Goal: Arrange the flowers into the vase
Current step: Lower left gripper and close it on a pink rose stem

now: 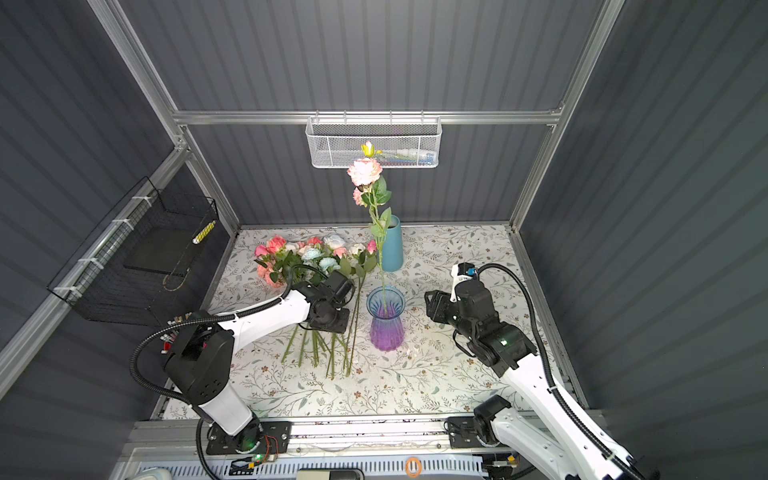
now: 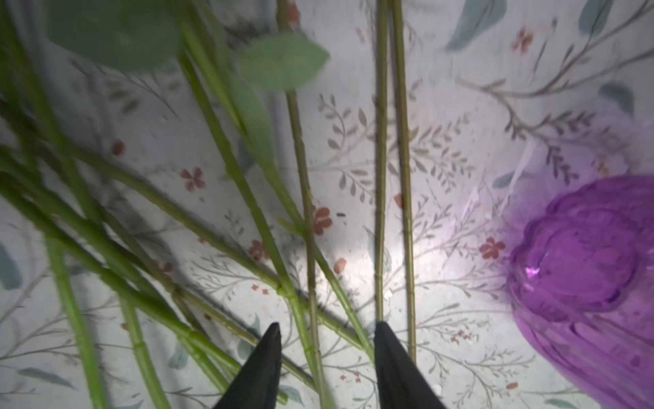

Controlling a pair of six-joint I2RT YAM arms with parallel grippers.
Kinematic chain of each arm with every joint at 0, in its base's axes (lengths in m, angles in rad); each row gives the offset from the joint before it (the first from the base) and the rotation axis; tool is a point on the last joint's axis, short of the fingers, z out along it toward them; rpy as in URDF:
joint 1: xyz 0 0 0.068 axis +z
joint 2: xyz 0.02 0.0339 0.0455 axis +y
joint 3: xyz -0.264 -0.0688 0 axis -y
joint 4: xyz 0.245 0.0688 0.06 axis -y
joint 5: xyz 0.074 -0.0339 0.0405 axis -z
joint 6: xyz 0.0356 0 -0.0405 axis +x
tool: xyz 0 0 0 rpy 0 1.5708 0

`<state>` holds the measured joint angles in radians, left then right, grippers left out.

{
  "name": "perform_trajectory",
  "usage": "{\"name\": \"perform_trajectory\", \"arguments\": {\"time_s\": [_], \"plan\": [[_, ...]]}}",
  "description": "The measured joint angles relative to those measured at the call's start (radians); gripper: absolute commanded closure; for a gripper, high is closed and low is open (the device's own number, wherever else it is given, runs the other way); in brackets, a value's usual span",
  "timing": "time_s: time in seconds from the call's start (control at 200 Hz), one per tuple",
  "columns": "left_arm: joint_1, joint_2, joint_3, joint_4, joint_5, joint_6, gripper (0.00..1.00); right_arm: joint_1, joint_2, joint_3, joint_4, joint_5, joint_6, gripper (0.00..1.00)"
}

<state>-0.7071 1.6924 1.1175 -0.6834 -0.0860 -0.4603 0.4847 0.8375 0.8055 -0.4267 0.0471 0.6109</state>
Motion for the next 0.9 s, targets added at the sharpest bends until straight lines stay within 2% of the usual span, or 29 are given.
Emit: {"name": "perform_trajectory", "arguments": {"time_s": [0.2, 0.29, 0.345, 0.48, 0.745, 0.9], "plan": [[-0.009, 0.000, -0.029, 0.021, 0.014, -0.012, 0.73, 0.000, 0.035, -0.002, 0.015, -0.023, 0.011, 0.44], [-0.008, 0.001, -0.029, 0.031, 0.001, -0.015, 0.75, 0.000, 0.039, -0.002, 0.015, -0.026, 0.013, 0.44], [-0.008, 0.005, -0.029, 0.034, -0.011, -0.014, 0.80, 0.000, 0.037, -0.002, 0.017, -0.026, 0.014, 0.44], [-0.008, 0.025, -0.027, 0.032, -0.070, -0.019, 0.75, 0.000, 0.031, -0.002, 0.015, -0.026, 0.014, 0.44], [-0.008, 0.066, -0.001, 0.034, -0.071, 0.013, 0.76, -0.001, -0.006, -0.019, 0.011, -0.018, 0.013, 0.43], [-0.008, 0.108, 0.023, 0.031, -0.066, 0.029, 0.80, -0.001, -0.010, -0.021, 0.011, -0.014, 0.011, 0.43]]}}
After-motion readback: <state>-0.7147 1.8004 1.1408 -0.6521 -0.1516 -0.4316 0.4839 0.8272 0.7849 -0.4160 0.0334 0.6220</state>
